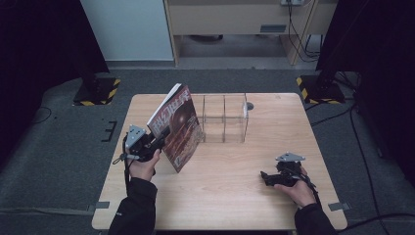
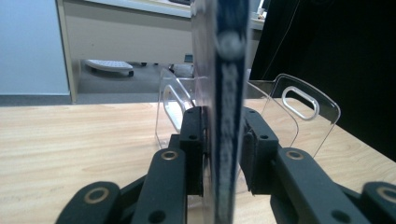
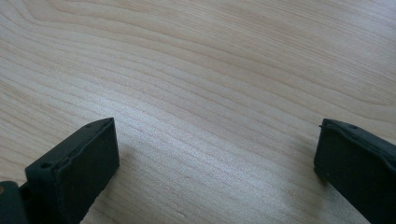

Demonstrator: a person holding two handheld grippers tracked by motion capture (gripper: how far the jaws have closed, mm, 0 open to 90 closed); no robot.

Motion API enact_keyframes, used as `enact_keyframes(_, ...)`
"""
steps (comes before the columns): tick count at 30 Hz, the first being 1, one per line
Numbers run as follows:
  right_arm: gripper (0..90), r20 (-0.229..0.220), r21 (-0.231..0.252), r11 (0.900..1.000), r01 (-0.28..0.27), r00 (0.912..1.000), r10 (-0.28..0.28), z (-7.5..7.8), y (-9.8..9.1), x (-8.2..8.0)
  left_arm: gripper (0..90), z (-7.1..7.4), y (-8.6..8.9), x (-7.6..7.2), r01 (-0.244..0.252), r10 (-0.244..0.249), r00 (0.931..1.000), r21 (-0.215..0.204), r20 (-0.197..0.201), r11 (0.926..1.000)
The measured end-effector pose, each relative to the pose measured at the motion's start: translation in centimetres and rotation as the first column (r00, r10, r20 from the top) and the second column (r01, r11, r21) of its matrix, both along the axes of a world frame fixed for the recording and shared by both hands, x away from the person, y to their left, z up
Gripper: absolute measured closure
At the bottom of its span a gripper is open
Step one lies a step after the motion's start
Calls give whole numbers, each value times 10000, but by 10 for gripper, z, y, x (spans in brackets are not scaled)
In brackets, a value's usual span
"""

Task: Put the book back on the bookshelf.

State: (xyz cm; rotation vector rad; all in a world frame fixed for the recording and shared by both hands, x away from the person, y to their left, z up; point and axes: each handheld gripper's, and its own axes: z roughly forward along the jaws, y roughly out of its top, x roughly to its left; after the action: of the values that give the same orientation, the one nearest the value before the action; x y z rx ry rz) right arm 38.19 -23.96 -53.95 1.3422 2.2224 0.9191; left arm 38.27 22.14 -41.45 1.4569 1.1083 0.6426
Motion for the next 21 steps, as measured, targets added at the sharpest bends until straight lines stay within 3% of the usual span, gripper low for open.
enact_keyframes(6,4,-2,-1,10000,-14,10000,14,0,0,0,722,4,-5,18,91,-89,9999,88,-148,9999)
enact_keyframes(11,4,-29,7,10000,-15,10000,15,0,0,0,823,9,-6,24,-184,175,9986,-164,-498,9997)
enact_keyframes(17,4,-14,9,10000,-11,10000,11,0,0,1,835,14,-17,24,-585,583,9982,-145,-159,9982)
enact_keyframes(21,4,-1,5,10000,-11,10000,11,0,0,1,836,21,-26,32,-834,833,9965,90,109,9965)
